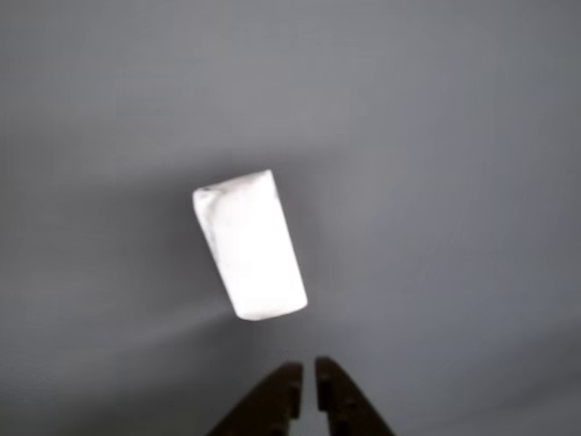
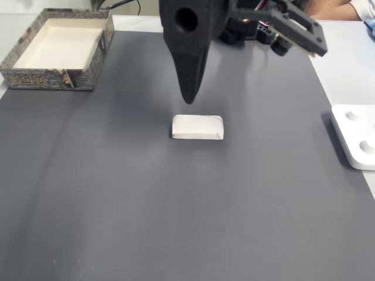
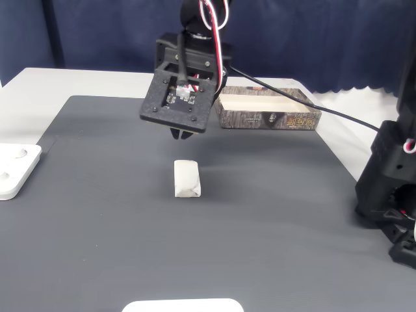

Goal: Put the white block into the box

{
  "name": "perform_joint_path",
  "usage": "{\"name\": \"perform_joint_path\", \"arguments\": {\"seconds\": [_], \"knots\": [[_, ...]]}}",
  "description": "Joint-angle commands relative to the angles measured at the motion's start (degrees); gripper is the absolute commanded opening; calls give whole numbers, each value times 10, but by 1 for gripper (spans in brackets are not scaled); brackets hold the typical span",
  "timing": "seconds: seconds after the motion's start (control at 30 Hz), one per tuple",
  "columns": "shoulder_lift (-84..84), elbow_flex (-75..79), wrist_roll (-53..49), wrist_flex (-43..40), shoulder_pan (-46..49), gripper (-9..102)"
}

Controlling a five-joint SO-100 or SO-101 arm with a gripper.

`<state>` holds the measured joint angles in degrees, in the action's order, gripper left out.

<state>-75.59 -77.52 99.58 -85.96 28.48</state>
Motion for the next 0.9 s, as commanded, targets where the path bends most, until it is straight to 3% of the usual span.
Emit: {"name": "perform_joint_path", "arguments": {"seconds": [0.0, 0.3, 0.87], "knots": [[-15, 48, 21, 7, 9, 0], [-6, 54, 64, 7, 8, 1], [9, 56, 83, 24, -5, 30]]}}
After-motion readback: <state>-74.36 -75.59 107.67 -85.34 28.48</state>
